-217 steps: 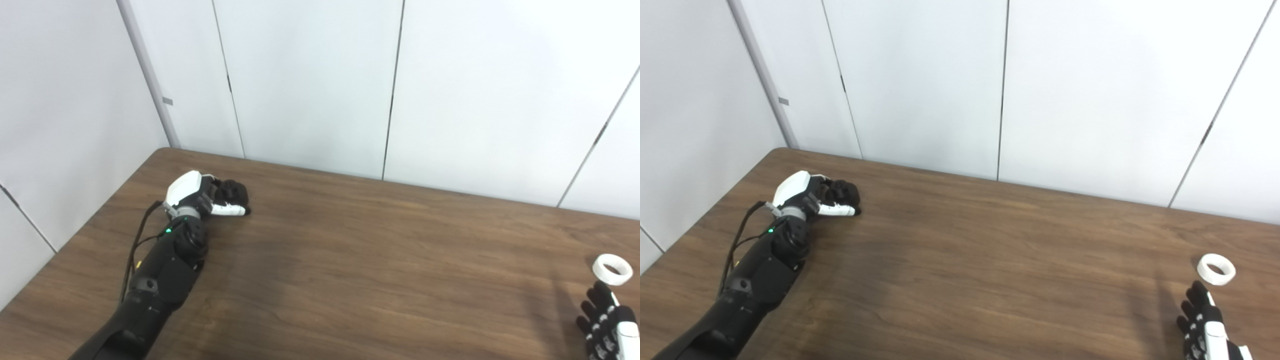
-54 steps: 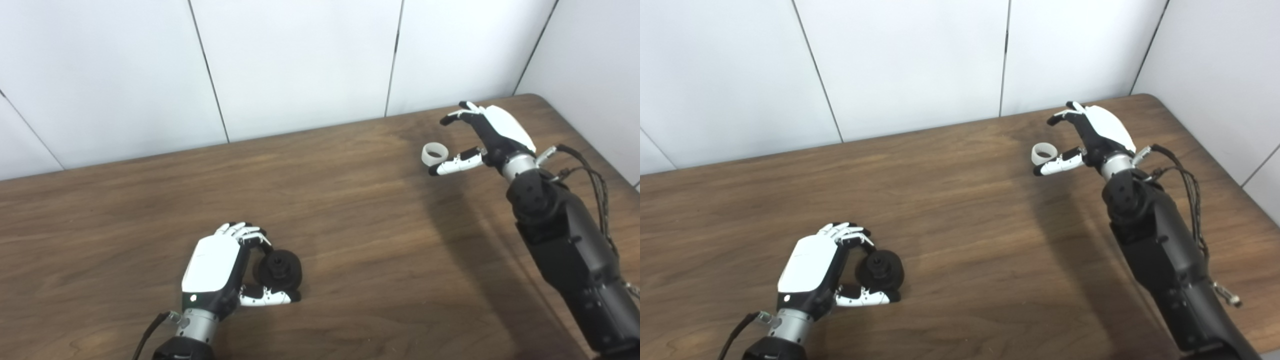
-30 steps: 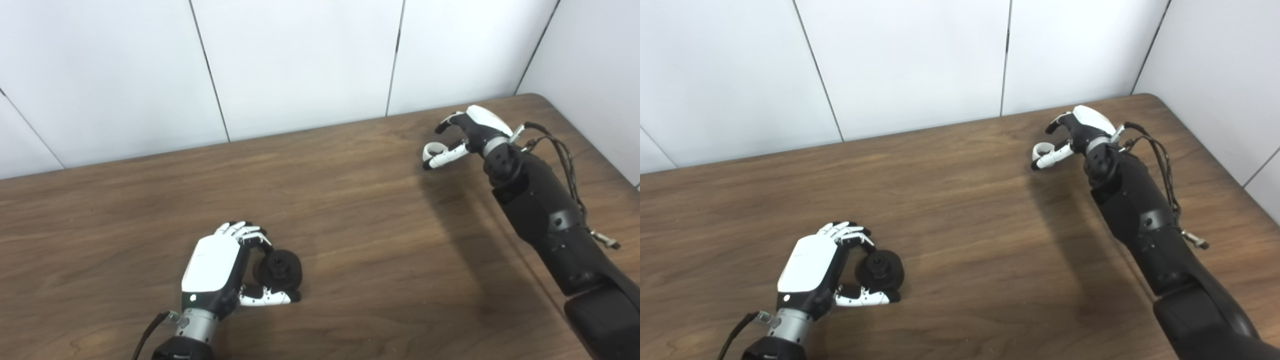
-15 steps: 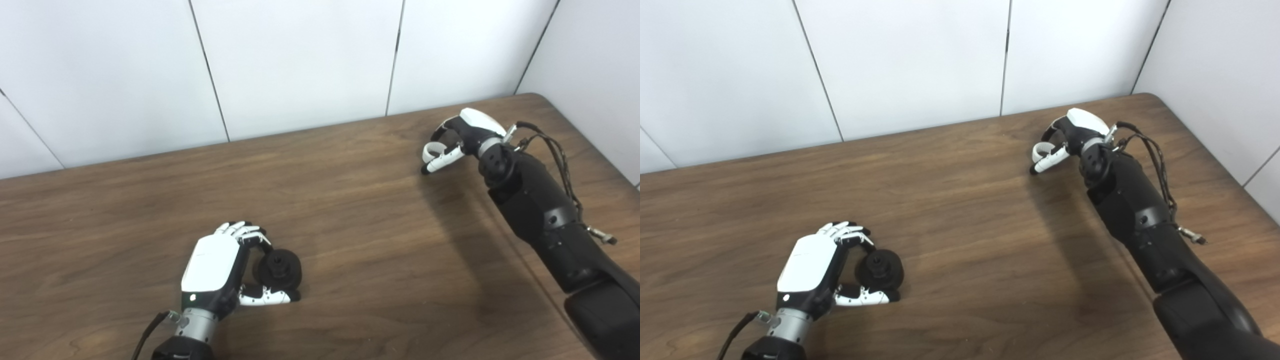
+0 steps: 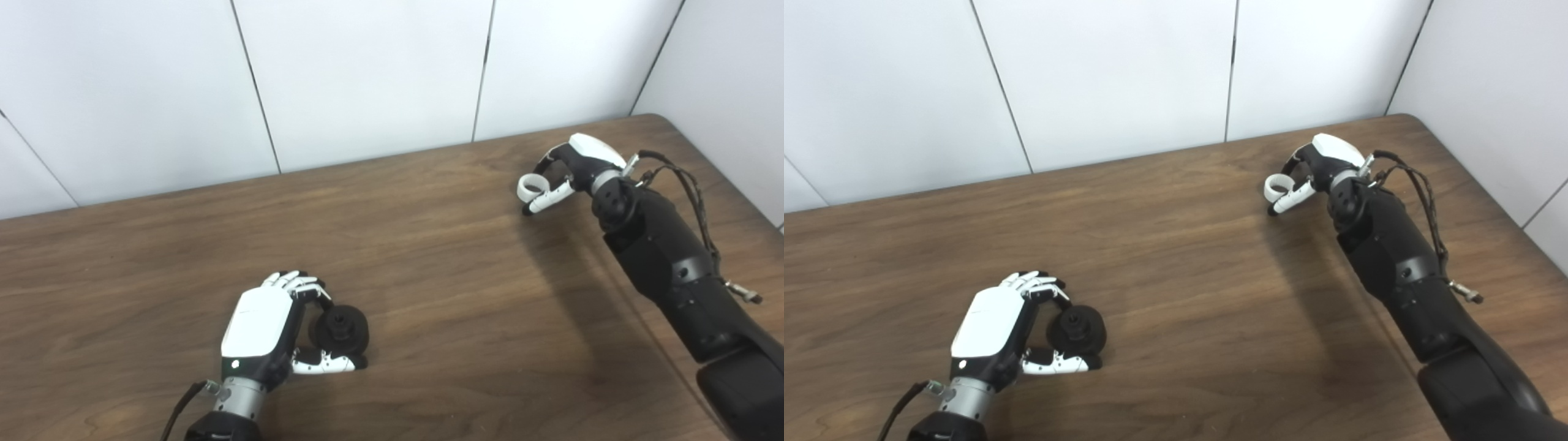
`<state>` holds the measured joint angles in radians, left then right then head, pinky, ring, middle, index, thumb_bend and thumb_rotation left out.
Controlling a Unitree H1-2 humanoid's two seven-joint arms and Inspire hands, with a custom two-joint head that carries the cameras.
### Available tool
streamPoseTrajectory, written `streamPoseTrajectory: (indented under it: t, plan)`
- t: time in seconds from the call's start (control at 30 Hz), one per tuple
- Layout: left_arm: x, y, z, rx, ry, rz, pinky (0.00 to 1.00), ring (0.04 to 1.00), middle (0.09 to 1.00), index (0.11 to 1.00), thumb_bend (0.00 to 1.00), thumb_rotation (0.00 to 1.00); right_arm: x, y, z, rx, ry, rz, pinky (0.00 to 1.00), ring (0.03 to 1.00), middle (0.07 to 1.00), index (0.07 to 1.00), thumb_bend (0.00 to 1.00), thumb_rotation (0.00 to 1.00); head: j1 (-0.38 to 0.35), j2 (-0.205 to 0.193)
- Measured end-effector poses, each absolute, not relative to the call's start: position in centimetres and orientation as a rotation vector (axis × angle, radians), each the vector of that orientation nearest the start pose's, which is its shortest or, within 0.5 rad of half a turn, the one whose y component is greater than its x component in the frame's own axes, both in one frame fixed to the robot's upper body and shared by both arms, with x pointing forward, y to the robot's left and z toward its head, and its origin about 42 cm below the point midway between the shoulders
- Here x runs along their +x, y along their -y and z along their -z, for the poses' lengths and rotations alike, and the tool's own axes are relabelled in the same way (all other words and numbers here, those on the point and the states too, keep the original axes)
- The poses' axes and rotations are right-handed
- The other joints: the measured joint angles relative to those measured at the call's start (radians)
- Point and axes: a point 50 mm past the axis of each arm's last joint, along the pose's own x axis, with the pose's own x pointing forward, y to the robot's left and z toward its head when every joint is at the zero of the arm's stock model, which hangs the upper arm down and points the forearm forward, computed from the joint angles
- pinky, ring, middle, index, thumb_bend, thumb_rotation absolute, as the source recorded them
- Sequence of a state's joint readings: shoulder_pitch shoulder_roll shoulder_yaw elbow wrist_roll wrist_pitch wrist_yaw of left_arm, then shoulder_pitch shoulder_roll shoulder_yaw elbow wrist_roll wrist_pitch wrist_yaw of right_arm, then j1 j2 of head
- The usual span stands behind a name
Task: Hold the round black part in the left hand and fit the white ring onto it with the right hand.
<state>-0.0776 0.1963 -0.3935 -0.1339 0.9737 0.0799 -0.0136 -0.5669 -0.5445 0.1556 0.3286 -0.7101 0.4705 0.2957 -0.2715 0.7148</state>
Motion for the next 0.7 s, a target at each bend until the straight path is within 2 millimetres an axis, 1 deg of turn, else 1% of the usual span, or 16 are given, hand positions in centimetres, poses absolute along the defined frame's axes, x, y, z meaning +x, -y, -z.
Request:
streamPoseTrajectory:
  t: [0.2, 0.27, 0.43, 0.53, 0.57, 0.6, 0.63, 0.7]
  plan:
    - [28.60, -16.08, -13.46, 1.150, 0.286, 0.273, 0.89, 0.856, 0.765, 0.484, 0.52, 0.06, 44.84, 36.85, -22.33, -1.188, -0.356, 0.073, 0.98, 0.958, 0.850, 0.624, 0.82, 0.22, 0.000, 0.002]
    - [28.60, -16.09, -13.46, 1.150, 0.286, 0.272, 0.89, 0.855, 0.764, 0.484, 0.52, 0.06, 44.84, 36.83, -22.32, -1.186, -0.355, 0.072, 0.96, 0.963, 0.852, 0.626, 0.82, 0.23, 0.000, 0.002]
    - [28.60, -16.10, -13.47, 1.150, 0.286, 0.272, 0.90, 0.854, 0.764, 0.484, 0.52, 0.05, 44.82, 36.82, -22.33, -1.186, -0.354, 0.073, 0.95, 0.970, 0.854, 0.616, 0.81, 0.22, 0.000, 0.002]
    - [28.60, -16.10, -13.47, 1.150, 0.286, 0.272, 0.90, 0.853, 0.762, 0.484, 0.52, 0.05, 44.81, 36.84, -22.34, -1.183, -0.351, 0.079, 0.93, 0.960, 0.849, 0.591, 0.81, 0.17, 0.000, 0.002]
    - [28.60, -16.09, -13.47, 1.150, 0.286, 0.272, 0.90, 0.855, 0.763, 0.484, 0.52, 0.05, 44.81, 36.86, -22.36, -1.179, -0.346, 0.085, 0.94, 0.958, 0.844, 0.542, 0.67, 0.15, 0.000, 0.002]
    - [28.60, -16.09, -13.48, 1.151, 0.286, 0.273, 0.90, 0.855, 0.763, 0.484, 0.52, 0.05, 44.81, 36.89, -22.40, -1.173, -0.343, 0.092, 0.94, 0.957, 0.841, 0.516, 0.60, 0.15, 0.002, 0.000]
    - [28.59, -16.09, -13.49, 1.151, 0.286, 0.273, 0.90, 0.856, 0.764, 0.484, 0.52, 0.06, 44.80, 36.91, -22.40, -1.170, -0.339, 0.099, 0.94, 0.949, 0.835, 0.500, 0.55, 0.14, 0.002, 0.000]
    - [28.59, -16.07, -13.50, 1.151, 0.285, 0.274, 0.91, 0.858, 0.766, 0.484, 0.52, 0.05, 44.71, 36.99, -22.32, -1.165, -0.329, 0.113, 0.94, 0.942, 0.828, 0.490, 0.53, 0.13, 0.000, 0.000]
